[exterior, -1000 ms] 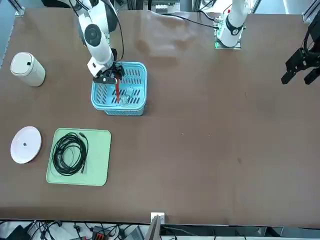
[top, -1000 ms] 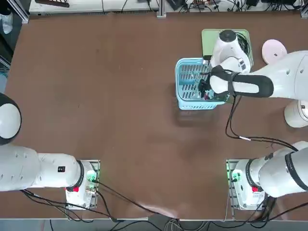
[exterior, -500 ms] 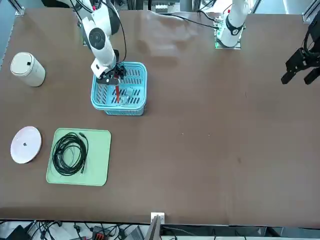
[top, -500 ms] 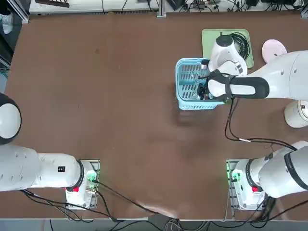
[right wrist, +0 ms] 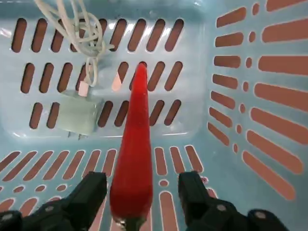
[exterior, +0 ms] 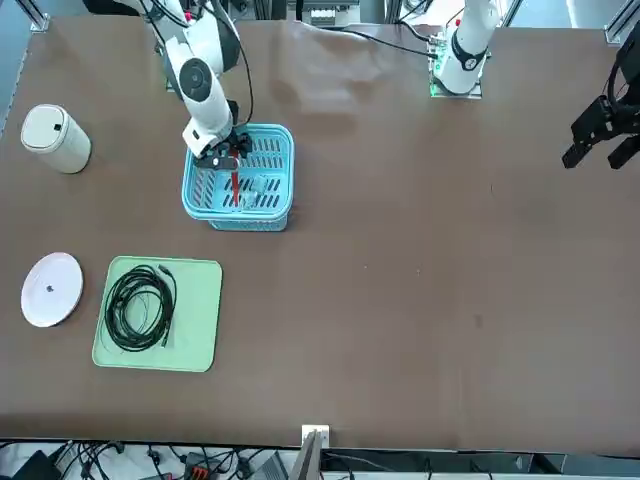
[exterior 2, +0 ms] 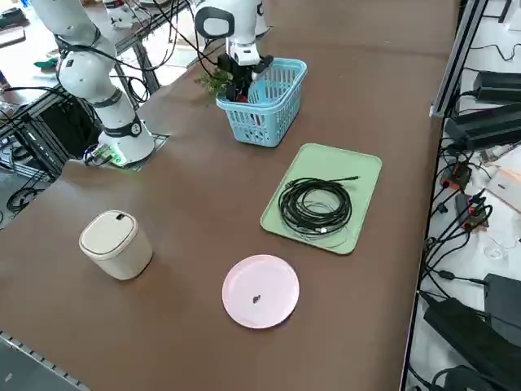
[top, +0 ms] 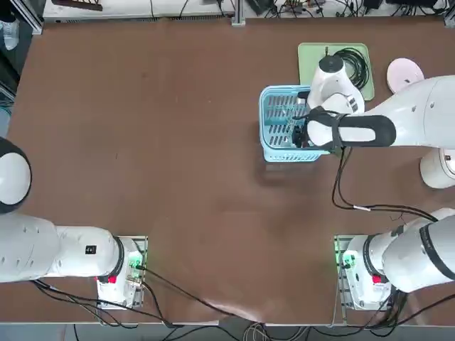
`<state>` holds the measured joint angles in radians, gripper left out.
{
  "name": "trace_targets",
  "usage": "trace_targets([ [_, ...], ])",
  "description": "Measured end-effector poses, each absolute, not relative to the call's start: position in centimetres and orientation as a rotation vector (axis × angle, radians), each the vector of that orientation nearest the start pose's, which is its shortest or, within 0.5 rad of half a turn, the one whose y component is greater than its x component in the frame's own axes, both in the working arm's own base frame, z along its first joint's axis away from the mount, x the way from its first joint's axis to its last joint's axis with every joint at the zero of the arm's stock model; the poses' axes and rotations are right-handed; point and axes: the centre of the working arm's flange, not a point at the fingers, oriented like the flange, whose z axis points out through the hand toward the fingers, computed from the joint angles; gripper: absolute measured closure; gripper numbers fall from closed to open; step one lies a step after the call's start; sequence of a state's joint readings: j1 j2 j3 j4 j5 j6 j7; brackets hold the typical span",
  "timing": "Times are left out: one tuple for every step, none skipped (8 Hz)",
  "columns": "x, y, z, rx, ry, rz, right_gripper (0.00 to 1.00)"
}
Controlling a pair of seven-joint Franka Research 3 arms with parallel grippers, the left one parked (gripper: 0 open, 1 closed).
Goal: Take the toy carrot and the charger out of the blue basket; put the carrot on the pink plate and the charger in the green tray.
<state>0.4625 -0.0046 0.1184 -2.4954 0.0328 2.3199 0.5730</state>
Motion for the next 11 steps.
trace_targets([
  [37.4,24.6,27.2,-3.207,0.026,0.251,0.15],
  [37.4,24.6,27.1,-3.207,0.026,0.252,0.35],
  [37.4,24.6,27.0,-3.207,0.026,0.252,0.48],
  [37.4,24.6,27.0,-3.207,0.026,0.252,0.55],
  [37.4,24.6,27.0,-3.207,0.026,0.252,0.58],
  [37.4,24.6,27.0,-3.207,0.026,0.251,0.58],
  [37.5,24.7,27.1,-3.206,0.026,0.248,0.58],
  [37.8,24.8,27.5,-3.203,0.024,0.235,0.58],
  [38.2,25.2,28.5,-3.202,0.017,0.231,0.58],
  [38.9,25.7,30.6,-3.21,0.012,0.255,0.58],
  [39.8,26.3,33.4,-3.222,0.008,0.294,0.58],
])
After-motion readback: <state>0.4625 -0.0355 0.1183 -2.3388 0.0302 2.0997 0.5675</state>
